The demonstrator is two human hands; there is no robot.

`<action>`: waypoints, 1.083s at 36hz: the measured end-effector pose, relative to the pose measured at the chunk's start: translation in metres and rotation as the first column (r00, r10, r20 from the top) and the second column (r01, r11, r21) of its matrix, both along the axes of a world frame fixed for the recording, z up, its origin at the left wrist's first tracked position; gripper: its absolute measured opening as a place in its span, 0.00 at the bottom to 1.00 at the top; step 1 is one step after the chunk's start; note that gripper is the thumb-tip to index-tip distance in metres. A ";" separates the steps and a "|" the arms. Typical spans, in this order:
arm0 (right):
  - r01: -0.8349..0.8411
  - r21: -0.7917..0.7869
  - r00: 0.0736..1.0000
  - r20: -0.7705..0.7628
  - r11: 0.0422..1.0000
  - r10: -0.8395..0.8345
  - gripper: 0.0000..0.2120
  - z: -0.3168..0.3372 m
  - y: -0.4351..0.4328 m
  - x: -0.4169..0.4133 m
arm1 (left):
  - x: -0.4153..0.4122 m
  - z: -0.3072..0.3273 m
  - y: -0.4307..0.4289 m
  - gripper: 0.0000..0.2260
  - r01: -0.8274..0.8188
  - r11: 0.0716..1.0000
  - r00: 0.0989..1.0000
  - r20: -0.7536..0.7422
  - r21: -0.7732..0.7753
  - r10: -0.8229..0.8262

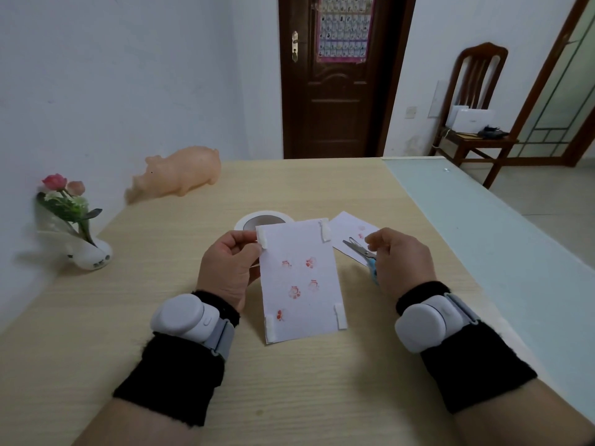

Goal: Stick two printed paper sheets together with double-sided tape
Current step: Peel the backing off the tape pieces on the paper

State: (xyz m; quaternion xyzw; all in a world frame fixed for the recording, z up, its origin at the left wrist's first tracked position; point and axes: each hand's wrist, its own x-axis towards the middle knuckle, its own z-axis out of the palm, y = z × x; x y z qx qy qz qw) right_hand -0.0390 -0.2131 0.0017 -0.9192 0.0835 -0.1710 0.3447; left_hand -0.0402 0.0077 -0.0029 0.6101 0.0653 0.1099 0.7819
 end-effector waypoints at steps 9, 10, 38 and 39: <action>0.033 -0.026 0.998 0.048 0.999 -0.032 0.16 0.004 0.000 -0.001 | 0.001 0.000 -0.001 0.11 0.005 1.000 1.000 0.003 -0.017 -0.005; 0.023 -0.016 0.998 0.052 1.000 -0.022 0.21 0.005 0.002 -0.002 | 0.001 0.000 -0.001 0.11 0.006 1.000 1.000 0.003 -0.017 -0.006; -0.263 0.212 0.963 0.108 0.941 0.245 0.10 -0.002 0.016 -0.004 | -0.003 0.003 -0.003 0.10 0.108 0.992 0.994 0.028 -0.071 -0.106; -0.279 0.232 0.959 0.109 0.932 0.260 0.11 -0.002 0.017 -0.004 | -0.003 0.003 -0.003 0.10 0.120 0.989 0.993 0.028 -0.082 -0.118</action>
